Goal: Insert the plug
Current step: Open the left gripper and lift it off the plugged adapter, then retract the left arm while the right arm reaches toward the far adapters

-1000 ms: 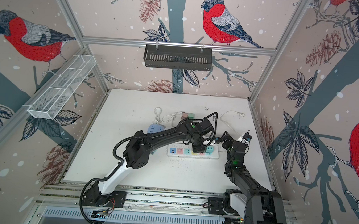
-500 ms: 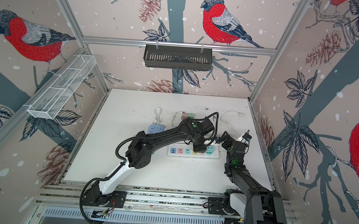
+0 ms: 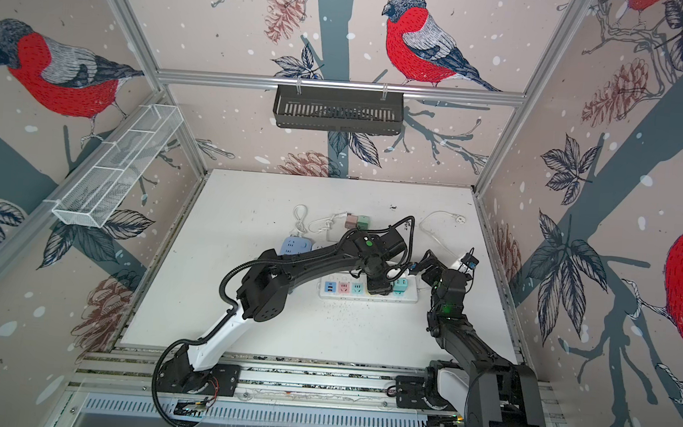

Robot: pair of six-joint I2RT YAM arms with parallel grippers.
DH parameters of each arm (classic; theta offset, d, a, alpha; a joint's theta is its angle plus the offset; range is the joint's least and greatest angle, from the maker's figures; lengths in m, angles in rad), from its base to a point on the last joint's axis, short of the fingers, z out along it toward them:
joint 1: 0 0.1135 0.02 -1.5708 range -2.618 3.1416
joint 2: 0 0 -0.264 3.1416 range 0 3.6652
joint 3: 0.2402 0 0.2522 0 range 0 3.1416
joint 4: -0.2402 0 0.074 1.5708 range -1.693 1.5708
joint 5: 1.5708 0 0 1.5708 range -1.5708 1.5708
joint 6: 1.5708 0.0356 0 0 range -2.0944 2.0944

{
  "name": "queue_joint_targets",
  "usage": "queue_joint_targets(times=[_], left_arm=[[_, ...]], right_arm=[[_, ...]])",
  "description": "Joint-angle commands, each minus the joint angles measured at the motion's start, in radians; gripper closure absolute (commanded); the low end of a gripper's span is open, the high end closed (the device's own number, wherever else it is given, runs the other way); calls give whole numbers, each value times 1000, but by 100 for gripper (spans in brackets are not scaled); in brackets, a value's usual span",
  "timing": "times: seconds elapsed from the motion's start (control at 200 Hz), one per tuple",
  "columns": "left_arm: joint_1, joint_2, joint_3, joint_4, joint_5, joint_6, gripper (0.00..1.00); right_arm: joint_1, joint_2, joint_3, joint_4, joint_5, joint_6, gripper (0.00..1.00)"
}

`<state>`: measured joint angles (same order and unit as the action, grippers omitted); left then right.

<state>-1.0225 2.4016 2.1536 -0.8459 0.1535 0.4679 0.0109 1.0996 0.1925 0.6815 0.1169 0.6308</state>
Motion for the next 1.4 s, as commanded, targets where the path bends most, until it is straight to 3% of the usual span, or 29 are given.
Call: queue_joint_targets(times=[0.0, 0.215, 0.43, 0.54, 0.665, 0.775, 0.891, 0.996, 1.106, 1.141, 1.296, 1.396], left_arm=[[-1, -83, -42, 82, 23, 19, 2], [0, -279, -224, 257, 33, 4, 2], [-1, -626, -615, 612, -6, -74, 2], [1, -856, -897, 859, -156, -145, 2], [8, -1138, -1279, 1256, -347, -182, 2], [14, -1346, -1503, 1393, -440, -222, 2], [15, -1501, -1645, 1432, -650, -328, 2], [16, -1569, -1681, 1374, -899, -480, 2], [14, -1591, -1608, 1106, -1169, -863, 3], [15, -1596, -1592, 1042, -1180, -948, 2], [14, -1590, -1594, 1019, -1137, -1052, 2], [15, -1580, -1603, 1064, -1092, -981, 2]], right_arm=[[2, -14, -4, 14, 15, 7, 0], [2, -6, 0, 18, 12, 2, 0], [4, 0, 19, -10, -4, -9, 0], [0, -34, -5, 7, -9, -8, 0], [-1, -54, -27, 28, -10, -8, 0], [4, -38, -23, 53, -41, -22, 0], [15, -31, 20, -26, -4, -12, 0], [15, -36, 96, -232, 77, 95, 0], [9, -58, 172, -418, 93, 188, 0], [10, -71, 195, -457, 74, 197, 0], [8, -166, 254, -497, -87, 146, 0], [6, -240, 210, -413, -121, 150, 0]])
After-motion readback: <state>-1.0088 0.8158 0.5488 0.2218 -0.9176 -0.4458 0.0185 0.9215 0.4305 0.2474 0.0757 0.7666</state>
